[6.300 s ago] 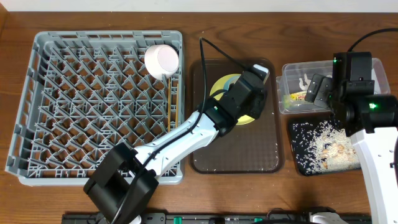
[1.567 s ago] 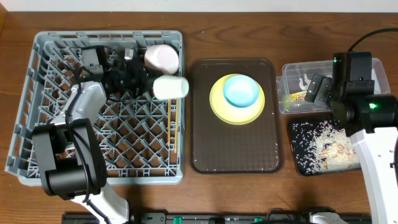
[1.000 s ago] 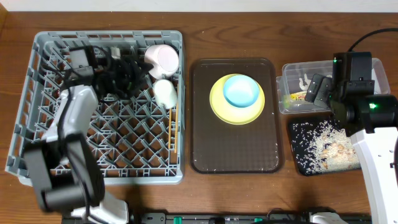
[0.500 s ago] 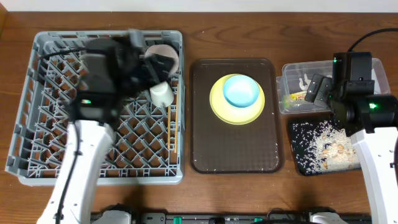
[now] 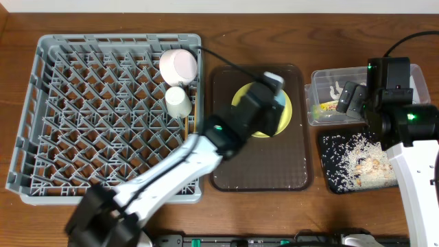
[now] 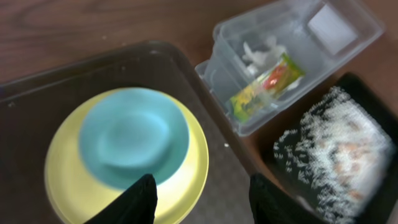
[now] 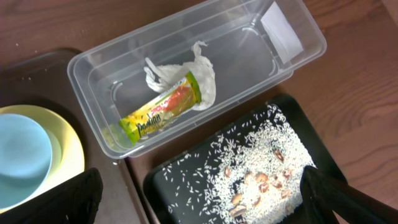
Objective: Sort waste into correct bins and load items into the dishwasher rack
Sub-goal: 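Move the left gripper back and grip the blue bowl rim, then lift the blue bowl with the left gripper and carry it over the rack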
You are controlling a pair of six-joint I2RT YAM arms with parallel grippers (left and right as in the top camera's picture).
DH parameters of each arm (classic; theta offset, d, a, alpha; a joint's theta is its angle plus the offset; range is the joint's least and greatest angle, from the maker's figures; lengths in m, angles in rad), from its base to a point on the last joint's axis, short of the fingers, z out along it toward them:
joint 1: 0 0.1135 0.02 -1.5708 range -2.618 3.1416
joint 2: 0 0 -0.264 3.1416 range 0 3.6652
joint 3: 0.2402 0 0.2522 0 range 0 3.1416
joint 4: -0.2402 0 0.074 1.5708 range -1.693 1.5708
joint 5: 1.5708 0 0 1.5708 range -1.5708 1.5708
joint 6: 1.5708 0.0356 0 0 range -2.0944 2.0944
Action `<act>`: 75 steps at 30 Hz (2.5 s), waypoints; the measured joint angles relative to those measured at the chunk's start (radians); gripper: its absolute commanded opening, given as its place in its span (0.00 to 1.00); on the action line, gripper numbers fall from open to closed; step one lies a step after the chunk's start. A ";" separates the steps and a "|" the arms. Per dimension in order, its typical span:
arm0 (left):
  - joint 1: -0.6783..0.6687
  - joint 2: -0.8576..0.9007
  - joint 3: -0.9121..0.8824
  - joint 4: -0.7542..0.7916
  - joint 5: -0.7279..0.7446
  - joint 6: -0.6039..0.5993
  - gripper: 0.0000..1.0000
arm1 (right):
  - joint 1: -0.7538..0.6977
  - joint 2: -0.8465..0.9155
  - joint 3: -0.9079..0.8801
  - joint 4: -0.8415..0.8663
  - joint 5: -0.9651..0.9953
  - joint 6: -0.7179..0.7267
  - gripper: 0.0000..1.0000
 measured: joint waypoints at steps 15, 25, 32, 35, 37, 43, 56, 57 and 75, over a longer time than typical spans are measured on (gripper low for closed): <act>-0.068 0.313 0.000 0.280 -0.108 0.106 0.52 | 0.000 0.000 0.000 0.000 0.000 0.000 0.99; -0.068 0.402 0.000 0.295 -0.113 0.152 0.52 | 0.000 0.000 0.000 0.000 0.000 0.000 0.99; -0.068 0.404 0.000 0.296 -0.127 0.163 0.36 | 0.000 0.000 0.000 0.000 0.000 0.000 0.99; -0.068 0.404 0.000 0.297 -0.143 0.164 0.27 | 0.000 0.000 0.000 0.000 0.000 0.000 0.99; -0.068 0.404 0.000 0.298 -0.158 0.164 0.22 | 0.000 0.000 0.000 0.000 0.000 0.000 0.99; -0.068 0.393 0.000 0.296 -0.187 0.169 0.06 | 0.000 0.000 0.000 0.000 0.000 0.000 0.99; -0.048 -0.061 0.005 -0.003 -0.188 0.061 0.06 | 0.000 0.000 0.000 0.000 0.000 0.000 0.99; -0.034 -0.105 0.006 -0.061 -0.183 0.028 0.06 | 0.000 0.000 0.000 -0.001 0.000 0.000 0.99; 0.747 -0.337 -0.003 -0.360 0.918 -0.319 0.06 | 0.000 0.000 0.000 0.000 0.000 0.000 0.99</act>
